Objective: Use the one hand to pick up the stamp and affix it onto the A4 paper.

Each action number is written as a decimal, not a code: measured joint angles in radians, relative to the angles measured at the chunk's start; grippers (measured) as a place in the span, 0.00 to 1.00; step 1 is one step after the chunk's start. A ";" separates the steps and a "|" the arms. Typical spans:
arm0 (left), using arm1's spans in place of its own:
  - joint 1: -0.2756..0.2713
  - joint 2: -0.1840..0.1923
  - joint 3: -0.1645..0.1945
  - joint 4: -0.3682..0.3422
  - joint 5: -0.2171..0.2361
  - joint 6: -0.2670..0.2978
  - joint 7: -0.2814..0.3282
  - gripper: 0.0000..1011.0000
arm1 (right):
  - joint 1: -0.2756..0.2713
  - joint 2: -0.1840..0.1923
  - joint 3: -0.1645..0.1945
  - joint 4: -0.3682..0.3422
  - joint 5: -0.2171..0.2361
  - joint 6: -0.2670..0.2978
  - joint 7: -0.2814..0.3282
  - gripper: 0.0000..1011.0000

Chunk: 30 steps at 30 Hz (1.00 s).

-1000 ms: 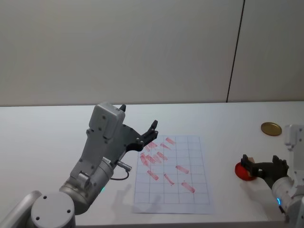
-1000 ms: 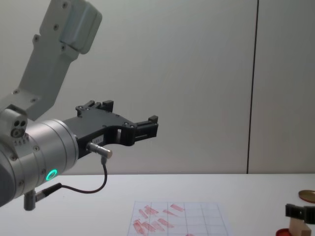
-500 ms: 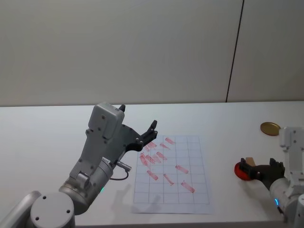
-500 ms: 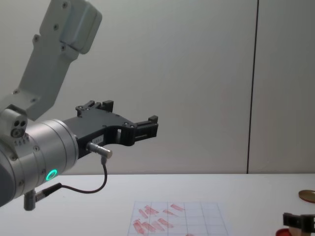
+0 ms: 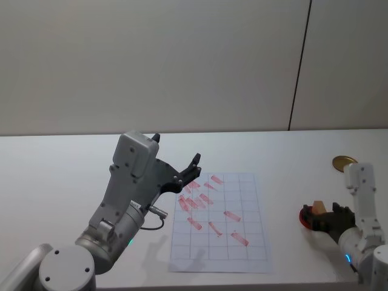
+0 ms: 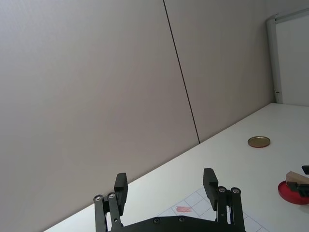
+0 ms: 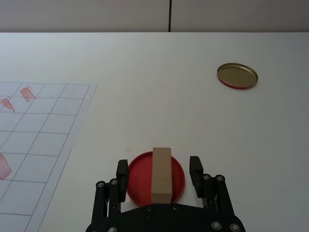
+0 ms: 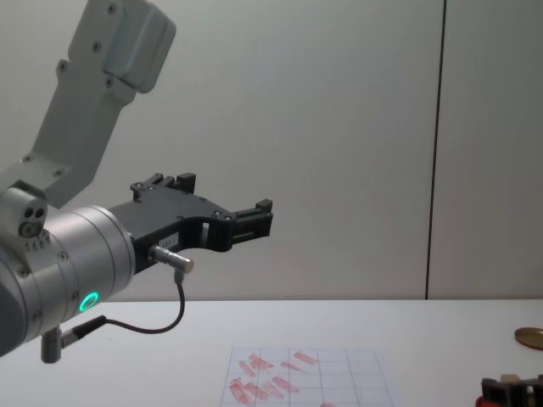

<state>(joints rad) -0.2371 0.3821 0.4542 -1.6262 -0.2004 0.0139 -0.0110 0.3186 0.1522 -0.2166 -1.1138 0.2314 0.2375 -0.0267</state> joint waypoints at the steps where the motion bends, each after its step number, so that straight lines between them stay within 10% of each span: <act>1: 0.000 0.000 0.000 0.000 0.000 0.000 0.000 0.98 | 0.002 -0.001 0.000 0.003 -0.003 0.001 0.002 0.77; 17: 0.000 0.000 0.000 0.000 0.000 0.000 0.000 0.98 | 0.027 -0.010 -0.010 0.061 -0.051 0.024 0.028 0.26; 30: 0.000 0.000 0.000 0.000 0.000 0.000 0.000 0.98 | 0.027 -0.013 -0.009 0.062 -0.062 0.038 0.014 0.22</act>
<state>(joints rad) -0.2371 0.3821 0.4542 -1.6262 -0.2004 0.0139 -0.0109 0.3451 0.1394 -0.2260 -1.0522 0.1689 0.2752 -0.0131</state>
